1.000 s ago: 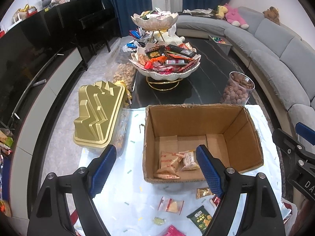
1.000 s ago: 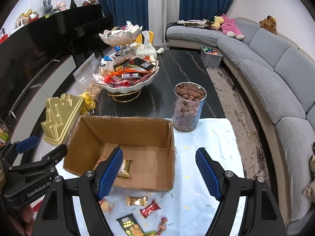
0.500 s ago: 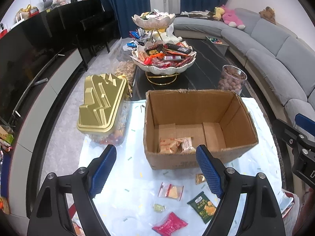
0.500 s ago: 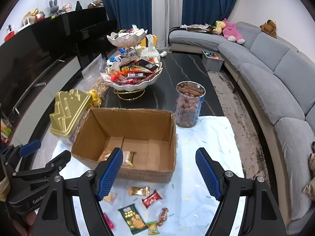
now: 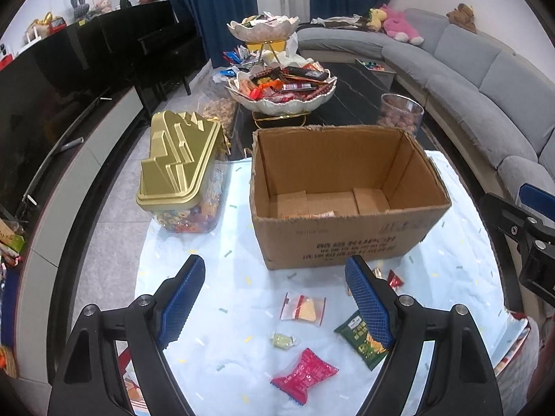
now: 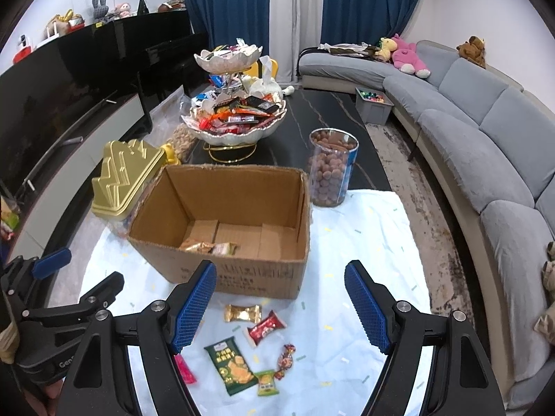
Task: Organize snacks
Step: 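Raise both tools out of the box and move back toward the remaining snacks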
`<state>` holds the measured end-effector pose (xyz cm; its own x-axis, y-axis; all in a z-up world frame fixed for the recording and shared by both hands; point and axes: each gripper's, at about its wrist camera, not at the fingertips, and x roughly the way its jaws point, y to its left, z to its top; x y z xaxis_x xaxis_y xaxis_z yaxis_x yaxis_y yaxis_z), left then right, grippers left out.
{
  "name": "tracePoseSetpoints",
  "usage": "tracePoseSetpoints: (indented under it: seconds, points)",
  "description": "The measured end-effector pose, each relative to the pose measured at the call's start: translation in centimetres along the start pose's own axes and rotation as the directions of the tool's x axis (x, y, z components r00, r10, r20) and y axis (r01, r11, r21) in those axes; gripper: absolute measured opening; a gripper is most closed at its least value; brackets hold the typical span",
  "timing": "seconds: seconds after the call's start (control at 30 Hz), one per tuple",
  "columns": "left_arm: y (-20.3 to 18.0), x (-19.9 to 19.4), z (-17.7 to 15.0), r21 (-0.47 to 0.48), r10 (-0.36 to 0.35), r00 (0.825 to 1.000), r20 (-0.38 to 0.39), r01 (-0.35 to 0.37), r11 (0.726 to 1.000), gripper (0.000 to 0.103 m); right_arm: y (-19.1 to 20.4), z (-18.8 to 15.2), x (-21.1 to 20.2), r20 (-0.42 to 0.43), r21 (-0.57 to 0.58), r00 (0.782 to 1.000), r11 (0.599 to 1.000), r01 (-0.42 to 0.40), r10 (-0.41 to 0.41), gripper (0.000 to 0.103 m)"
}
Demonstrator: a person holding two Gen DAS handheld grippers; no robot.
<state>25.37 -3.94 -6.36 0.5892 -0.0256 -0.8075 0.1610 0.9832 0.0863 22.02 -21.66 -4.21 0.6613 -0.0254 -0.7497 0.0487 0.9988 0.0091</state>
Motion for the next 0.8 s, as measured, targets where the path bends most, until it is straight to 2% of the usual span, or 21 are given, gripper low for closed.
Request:
tracePoseSetpoints:
  seconds: [0.4,0.8]
  points:
    - [-0.8,-0.2,-3.3,0.019,-0.033,0.999,0.004,0.033,0.999,0.083,-0.2,-3.0,-0.3,-0.012,0.01,1.0,1.0,-0.001,0.001,0.077]
    - [-1.6,-0.3,-6.8,0.055,-0.028,0.999,0.018,0.027,0.998,0.083,0.1,-6.5,-0.6,0.004,-0.016,1.0,1.0,0.003,-0.003,0.077]
